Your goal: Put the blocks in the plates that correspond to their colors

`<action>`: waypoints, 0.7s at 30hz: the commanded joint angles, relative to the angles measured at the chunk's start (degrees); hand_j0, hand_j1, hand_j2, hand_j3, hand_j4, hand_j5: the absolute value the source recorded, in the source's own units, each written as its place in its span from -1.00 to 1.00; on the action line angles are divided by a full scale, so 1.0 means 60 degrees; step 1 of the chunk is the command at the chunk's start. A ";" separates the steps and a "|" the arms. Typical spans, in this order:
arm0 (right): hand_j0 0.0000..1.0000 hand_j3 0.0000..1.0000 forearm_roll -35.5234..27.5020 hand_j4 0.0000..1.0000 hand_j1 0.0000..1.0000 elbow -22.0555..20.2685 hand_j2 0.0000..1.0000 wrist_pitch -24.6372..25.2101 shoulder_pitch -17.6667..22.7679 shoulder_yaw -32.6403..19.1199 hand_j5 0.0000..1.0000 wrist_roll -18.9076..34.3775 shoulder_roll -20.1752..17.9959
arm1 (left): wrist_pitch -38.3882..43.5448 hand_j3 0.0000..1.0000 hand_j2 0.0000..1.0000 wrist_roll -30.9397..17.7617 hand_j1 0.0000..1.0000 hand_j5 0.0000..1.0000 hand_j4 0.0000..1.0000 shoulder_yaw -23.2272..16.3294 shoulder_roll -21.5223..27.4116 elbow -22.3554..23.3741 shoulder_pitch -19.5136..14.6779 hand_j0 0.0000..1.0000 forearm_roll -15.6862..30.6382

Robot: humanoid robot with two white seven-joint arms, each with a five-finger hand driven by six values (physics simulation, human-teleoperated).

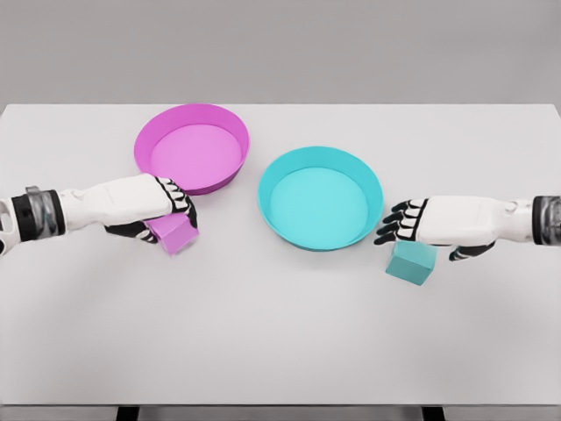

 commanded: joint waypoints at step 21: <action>0.97 0.97 -0.0011 0.97 0.97 -0.0002 0.97 0.0007 0.0219 -0.0042 0.97 0.0251 0.0257 | 0.0021 0.02 0.02 -0.0186 0.02 0.02 0.02 0.0019 -0.1333 0.2566 -0.1904 0.02 -0.0290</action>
